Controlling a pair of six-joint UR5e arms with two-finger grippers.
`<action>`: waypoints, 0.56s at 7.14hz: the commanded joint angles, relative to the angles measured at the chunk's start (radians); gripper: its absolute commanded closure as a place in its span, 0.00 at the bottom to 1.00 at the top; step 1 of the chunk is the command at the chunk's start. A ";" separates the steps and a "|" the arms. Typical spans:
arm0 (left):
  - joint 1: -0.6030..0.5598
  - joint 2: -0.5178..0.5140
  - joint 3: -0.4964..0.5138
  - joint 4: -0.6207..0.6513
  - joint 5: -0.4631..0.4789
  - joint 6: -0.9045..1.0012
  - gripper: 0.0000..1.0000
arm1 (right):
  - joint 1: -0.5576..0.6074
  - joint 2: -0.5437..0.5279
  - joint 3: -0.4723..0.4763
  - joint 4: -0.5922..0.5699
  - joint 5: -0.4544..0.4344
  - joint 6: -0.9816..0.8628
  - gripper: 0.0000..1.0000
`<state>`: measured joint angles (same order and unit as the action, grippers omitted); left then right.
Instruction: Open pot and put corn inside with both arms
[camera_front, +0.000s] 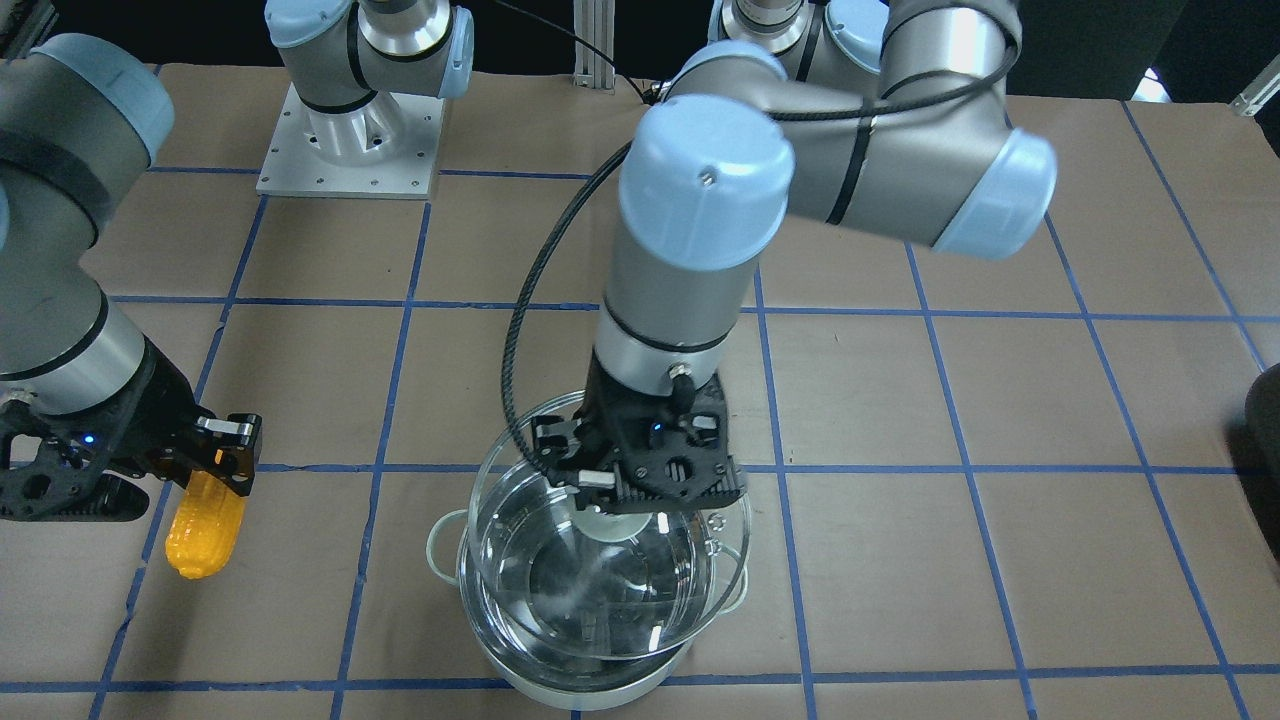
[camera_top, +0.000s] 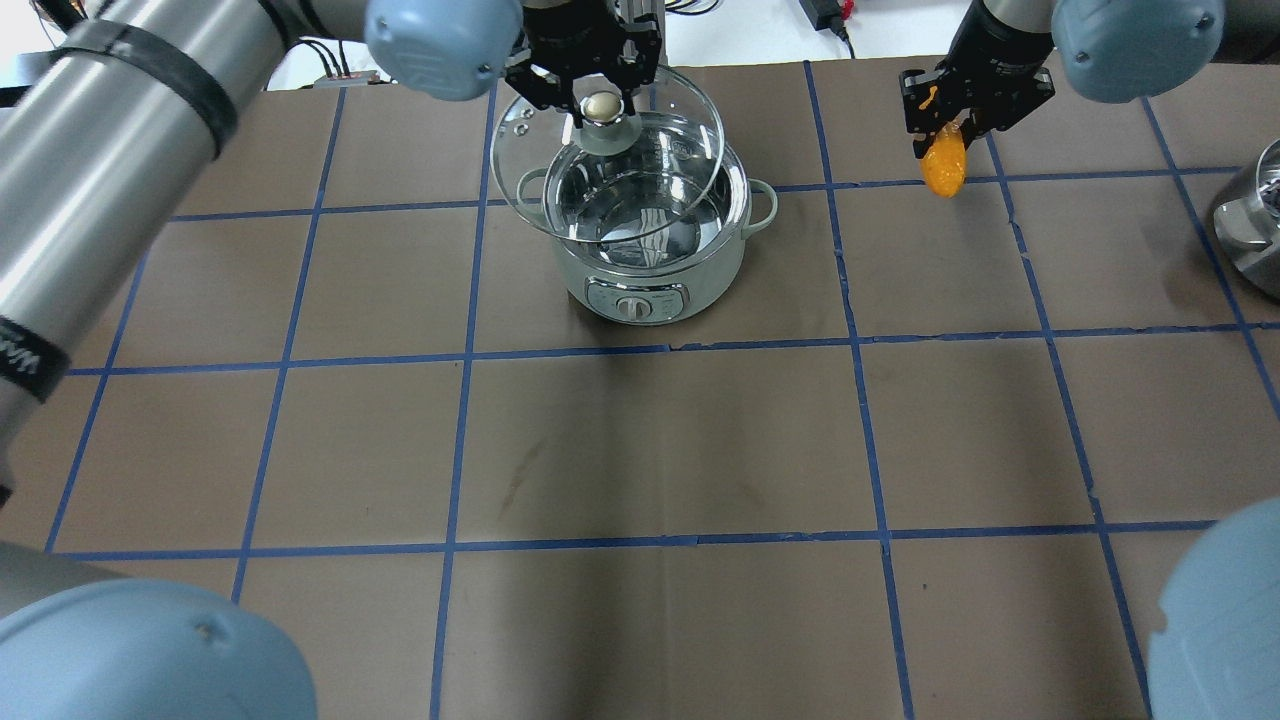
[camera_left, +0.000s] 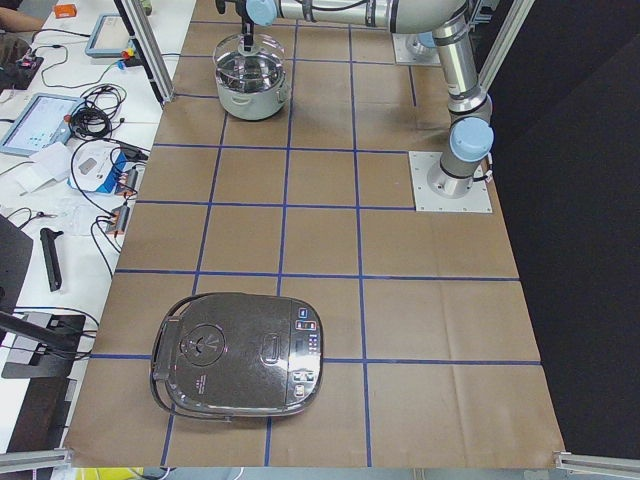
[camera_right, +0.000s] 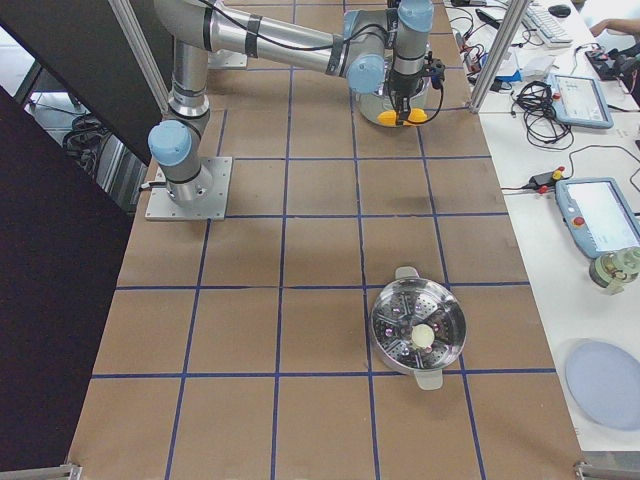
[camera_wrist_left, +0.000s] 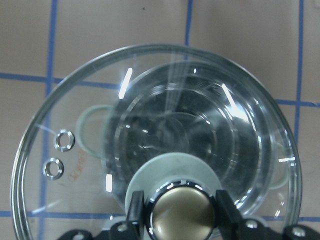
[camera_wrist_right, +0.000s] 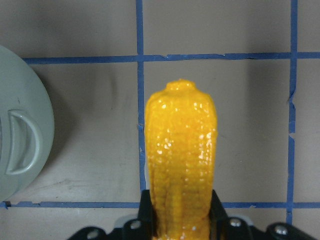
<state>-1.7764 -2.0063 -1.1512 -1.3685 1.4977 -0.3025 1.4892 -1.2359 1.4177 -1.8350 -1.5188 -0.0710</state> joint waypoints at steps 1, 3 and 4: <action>0.217 0.076 -0.057 -0.096 -0.008 0.227 0.82 | 0.162 0.063 -0.072 -0.010 -0.001 0.174 0.90; 0.351 0.077 -0.266 0.052 -0.035 0.417 0.82 | 0.315 0.265 -0.339 -0.009 -0.029 0.303 0.90; 0.409 0.074 -0.373 0.194 -0.066 0.471 0.82 | 0.379 0.324 -0.371 -0.009 -0.044 0.424 0.90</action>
<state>-1.4492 -1.9318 -1.3889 -1.3280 1.4640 0.0838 1.7718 -1.0157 1.1479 -1.8443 -1.5415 0.2220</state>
